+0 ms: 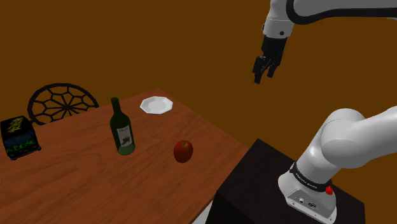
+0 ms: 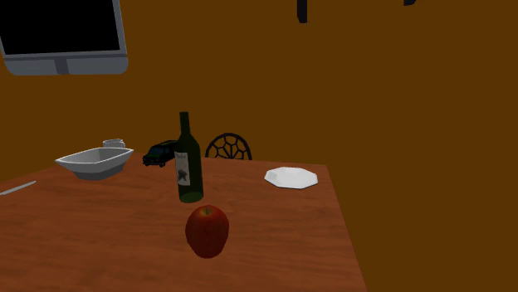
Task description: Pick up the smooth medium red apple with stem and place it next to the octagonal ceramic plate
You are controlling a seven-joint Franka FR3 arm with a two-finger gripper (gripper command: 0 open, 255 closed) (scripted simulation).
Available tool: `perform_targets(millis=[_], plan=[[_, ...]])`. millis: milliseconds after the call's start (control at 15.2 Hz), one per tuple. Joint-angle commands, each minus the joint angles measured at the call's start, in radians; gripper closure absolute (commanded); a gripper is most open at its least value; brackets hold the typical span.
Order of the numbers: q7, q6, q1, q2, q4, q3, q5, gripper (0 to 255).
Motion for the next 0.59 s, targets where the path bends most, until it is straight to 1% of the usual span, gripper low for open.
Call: perform_targets(millis=[0,264,528], plan=[[0.0,0.0,0.0,0.0,0.0,0.0,0.0,0],[0.042,0.137,0.03,0.047,-0.073,0.035,0.031,0],[0.083,0.28,0.06,0.119,-0.126,0.071,0.059,0]])
